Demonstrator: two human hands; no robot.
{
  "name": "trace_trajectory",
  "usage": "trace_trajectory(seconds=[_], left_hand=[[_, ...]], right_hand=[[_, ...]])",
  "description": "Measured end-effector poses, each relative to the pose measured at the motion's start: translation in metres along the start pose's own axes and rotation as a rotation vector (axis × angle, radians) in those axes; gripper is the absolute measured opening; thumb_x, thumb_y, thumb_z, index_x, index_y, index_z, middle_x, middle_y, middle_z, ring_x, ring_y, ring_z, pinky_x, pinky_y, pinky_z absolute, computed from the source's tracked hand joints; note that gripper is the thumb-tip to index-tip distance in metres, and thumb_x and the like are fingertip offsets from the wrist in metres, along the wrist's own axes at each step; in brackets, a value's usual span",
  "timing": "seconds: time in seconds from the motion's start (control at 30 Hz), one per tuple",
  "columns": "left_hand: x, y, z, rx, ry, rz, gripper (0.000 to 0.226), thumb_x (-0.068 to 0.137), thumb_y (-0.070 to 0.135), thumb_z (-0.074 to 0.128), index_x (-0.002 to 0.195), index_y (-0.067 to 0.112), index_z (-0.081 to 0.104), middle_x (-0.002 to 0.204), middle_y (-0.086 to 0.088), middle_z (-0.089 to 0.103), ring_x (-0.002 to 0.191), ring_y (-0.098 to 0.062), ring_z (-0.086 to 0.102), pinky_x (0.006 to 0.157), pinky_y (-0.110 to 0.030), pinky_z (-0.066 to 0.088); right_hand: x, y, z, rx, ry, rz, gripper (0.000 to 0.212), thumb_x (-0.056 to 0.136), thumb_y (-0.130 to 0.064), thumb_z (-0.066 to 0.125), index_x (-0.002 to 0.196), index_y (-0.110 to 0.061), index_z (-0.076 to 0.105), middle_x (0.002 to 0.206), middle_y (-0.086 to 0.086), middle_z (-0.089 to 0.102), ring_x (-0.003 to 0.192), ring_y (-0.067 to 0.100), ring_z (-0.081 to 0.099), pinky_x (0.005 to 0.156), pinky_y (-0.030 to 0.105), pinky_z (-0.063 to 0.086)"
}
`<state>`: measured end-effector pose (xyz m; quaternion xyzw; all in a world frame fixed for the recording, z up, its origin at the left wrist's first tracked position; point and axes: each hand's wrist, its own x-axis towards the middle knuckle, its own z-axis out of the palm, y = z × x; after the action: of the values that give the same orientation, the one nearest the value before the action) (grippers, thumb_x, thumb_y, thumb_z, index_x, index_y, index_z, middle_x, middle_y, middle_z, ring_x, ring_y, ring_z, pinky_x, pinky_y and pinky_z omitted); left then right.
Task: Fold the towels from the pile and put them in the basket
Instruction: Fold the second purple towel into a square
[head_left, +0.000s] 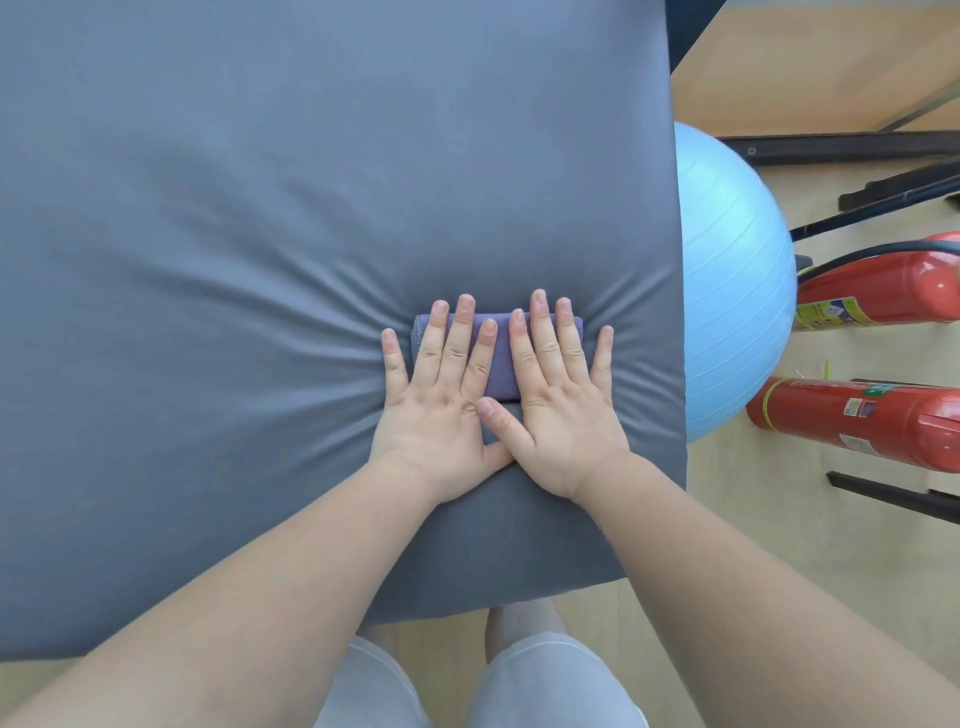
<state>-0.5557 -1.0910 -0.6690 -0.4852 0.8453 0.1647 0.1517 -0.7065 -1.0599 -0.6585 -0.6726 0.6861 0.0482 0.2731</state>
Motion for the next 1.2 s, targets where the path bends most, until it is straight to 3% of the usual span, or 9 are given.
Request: trace_trajectory(seconds=[0.23, 0.37, 0.5, 0.57, 0.67, 0.83, 0.93, 1.1, 1.2], left_hand=[[0.005, -0.001, -0.003, 0.009, -0.055, 0.006, 0.105, 0.077, 0.082, 0.009, 0.147, 0.017, -0.034, 0.155, -0.01, -0.041, 0.146, -0.029, -0.033, 0.116, -0.064, -0.012], [-0.001, -0.005, -0.023, -0.016, -0.074, 0.041, 0.094, 0.086, 0.078, 0.007, 0.152, 0.019, -0.025, 0.161, -0.008, -0.031, 0.15, -0.026, -0.024, 0.118, -0.062, -0.012], [0.003, -0.028, -0.062, -0.101, 0.04, 0.115, 0.071, 0.097, 0.058, 0.018, 0.159, 0.023, 0.013, 0.163, -0.003, 0.024, 0.144, -0.025, 0.027, 0.116, -0.049, 0.021], [0.005, -0.038, -0.075, -0.052, 0.049, 0.125, 0.068, 0.097, 0.054, 0.039, 0.157, 0.026, 0.023, 0.143, 0.0, 0.047, 0.128, -0.026, 0.042, 0.105, -0.043, 0.031], [0.002, -0.039, -0.087, -0.044, -0.087, 0.112, 0.075, 0.09, 0.048, 0.061, 0.154, 0.031, 0.026, 0.13, 0.0, 0.052, 0.123, -0.026, 0.047, 0.104, -0.039, 0.035], [-0.028, -0.033, -0.126, -0.596, -0.117, -0.182, 0.057, 0.075, 0.023, 0.07, 0.126, 0.038, 0.05, 0.099, 0.008, 0.061, 0.091, -0.018, 0.062, 0.075, -0.032, 0.05], [-0.059, -0.026, -0.161, -0.983, -0.05, -0.333, 0.057, 0.076, 0.017, 0.074, 0.121, 0.042, 0.05, 0.093, 0.005, 0.061, 0.077, -0.017, 0.062, 0.061, -0.033, 0.054], [-0.129, -0.013, -0.233, -1.255, 0.099, -0.325, 0.058, 0.09, 0.014, 0.068, 0.126, 0.052, 0.042, 0.112, 0.005, 0.063, 0.091, -0.033, 0.067, 0.083, -0.042, 0.056], [-0.163, -0.006, -0.265, -1.28, 0.165, -0.265, 0.042, 0.095, 0.011, 0.062, 0.117, 0.044, 0.052, 0.119, 0.006, 0.059, 0.087, -0.036, 0.062, 0.082, -0.048, 0.054]], right_hand=[[0.007, 0.002, -0.004, 0.033, -0.085, 0.021, 0.084, 0.087, -0.073, -0.007, 0.156, -0.027, -0.02, 0.157, -0.009, -0.039, 0.145, 0.013, -0.037, 0.117, 0.054, -0.023], [0.001, 0.004, -0.018, 0.113, -0.003, 0.007, 0.071, 0.096, -0.056, 0.002, 0.16, -0.027, 0.001, 0.167, -0.008, -0.012, 0.153, 0.013, -0.015, 0.123, 0.049, -0.011], [0.002, 0.01, -0.04, 0.171, 0.205, -0.021, 0.049, 0.099, -0.037, 0.041, 0.146, -0.026, 0.05, 0.148, -0.002, 0.052, 0.136, 0.026, 0.045, 0.115, 0.044, 0.031], [-0.001, 0.011, -0.044, 0.052, 0.188, -0.044, 0.05, 0.095, -0.033, 0.058, 0.144, -0.03, 0.051, 0.132, -0.001, 0.06, 0.123, 0.028, 0.051, 0.106, 0.043, 0.036], [-0.013, 0.007, -0.053, -0.026, 0.069, -0.09, 0.065, 0.093, -0.028, 0.063, 0.152, -0.037, 0.037, 0.12, 0.006, 0.054, 0.112, 0.03, 0.051, 0.104, 0.042, 0.039], [-0.041, -0.003, -0.095, 0.195, -0.126, -0.024, 0.07, 0.099, -0.021, 0.052, 0.155, -0.047, 0.02, 0.114, 0.001, 0.046, 0.101, 0.025, 0.052, 0.085, 0.035, 0.044], [-0.065, -0.01, -0.141, 0.458, -0.073, 0.021, 0.073, 0.097, -0.02, 0.056, 0.154, -0.049, 0.022, 0.117, -0.003, 0.051, 0.104, 0.018, 0.054, 0.086, 0.025, 0.039], [-0.119, -0.03, -0.216, 0.84, -0.007, 0.025, 0.051, 0.096, -0.016, 0.058, 0.129, -0.053, 0.046, 0.105, -0.005, 0.058, 0.077, 0.011, 0.054, 0.074, 0.025, 0.046], [-0.15, -0.05, -0.248, 0.974, 0.0, 0.004, 0.028, 0.097, -0.009, 0.055, 0.101, -0.035, 0.061, 0.07, -0.014, 0.055, 0.063, 0.009, 0.043, 0.06, 0.023, 0.039]])
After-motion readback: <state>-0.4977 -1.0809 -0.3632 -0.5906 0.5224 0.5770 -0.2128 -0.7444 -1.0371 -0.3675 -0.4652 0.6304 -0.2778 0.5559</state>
